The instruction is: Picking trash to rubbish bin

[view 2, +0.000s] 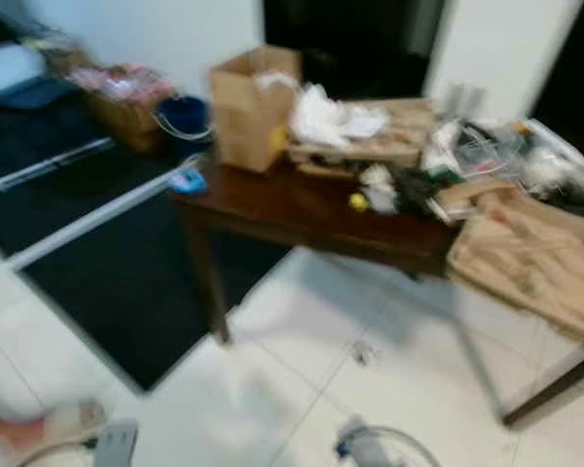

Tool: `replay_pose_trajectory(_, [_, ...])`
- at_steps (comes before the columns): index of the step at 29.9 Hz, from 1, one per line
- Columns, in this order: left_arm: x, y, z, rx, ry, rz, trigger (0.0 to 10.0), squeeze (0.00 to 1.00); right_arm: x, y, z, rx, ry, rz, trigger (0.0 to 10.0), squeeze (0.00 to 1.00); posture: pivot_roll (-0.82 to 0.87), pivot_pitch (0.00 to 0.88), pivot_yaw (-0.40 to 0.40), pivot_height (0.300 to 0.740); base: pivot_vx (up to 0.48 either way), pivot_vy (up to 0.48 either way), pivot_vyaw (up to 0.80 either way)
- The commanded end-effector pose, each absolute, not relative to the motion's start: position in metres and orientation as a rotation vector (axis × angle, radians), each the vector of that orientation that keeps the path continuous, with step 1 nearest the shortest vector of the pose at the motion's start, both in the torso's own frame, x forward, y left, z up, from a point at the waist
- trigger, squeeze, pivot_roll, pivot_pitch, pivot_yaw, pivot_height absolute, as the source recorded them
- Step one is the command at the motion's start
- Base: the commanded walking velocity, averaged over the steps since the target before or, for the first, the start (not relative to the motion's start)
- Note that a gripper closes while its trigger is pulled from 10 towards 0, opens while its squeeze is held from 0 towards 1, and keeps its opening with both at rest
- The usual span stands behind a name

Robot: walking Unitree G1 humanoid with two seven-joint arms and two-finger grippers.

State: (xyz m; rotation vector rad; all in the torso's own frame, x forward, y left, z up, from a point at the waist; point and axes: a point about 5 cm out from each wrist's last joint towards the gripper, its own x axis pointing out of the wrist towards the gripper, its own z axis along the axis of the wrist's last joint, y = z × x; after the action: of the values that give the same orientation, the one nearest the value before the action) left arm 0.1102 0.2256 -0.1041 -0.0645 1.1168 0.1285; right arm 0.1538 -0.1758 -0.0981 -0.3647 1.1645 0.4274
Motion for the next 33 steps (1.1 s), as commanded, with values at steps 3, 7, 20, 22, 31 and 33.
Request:
replay_pose_trajectory(3, [0.119,0.225,-0.102,-0.058,1.095,0.123,10.0,0.00,0.141,-0.175,-0.103,-0.353,1.211,0.438,10.0,0.00,0.16,0.066,-0.037,0.740,0.000,0.000,0.79])
replay_pose_trajectory(7, [0.119,0.226,-0.102,-0.057,1.095,0.124,10.0,0.00,0.141,-0.175,-0.103,-0.356,1.213,0.438,10.0,0.00,0.16,0.066,-0.037,0.740,0.000,0.000,0.79])
replay_pose_trajectory(20, [0.119,0.226,-0.101,-0.050,1.095,0.123,10.0,0.00,0.151,-0.178,-0.099,-0.305,1.166,0.342,10.0,0.00,0.16,0.056,-0.036,0.740,0.000,0.000,0.06])
replay_pose_trajectory(22, [0.120,0.226,-0.101,-0.049,1.095,0.122,10.0,0.00,0.155,-0.178,-0.098,-0.309,1.159,0.343,10.0,0.00,0.15,0.055,-0.034,0.740,0.000,0.000,-0.80])
replay_pose_trajectory(31, [0.120,0.225,-0.101,-0.054,1.094,0.126,10.0,0.00,0.174,-0.169,-0.090,-0.279,1.078,0.353,10.0,0.00,0.15,0.064,-0.033,0.740,0.000,0.000,-0.62])
replay_pose_trajectory(33, [0.120,0.225,-0.102,-0.054,1.095,0.127,10.0,0.00,0.180,-0.164,-0.088,-0.249,1.048,0.372,10.0,0.00,0.15,0.064,-0.033,0.740,0.000,0.000,0.00])
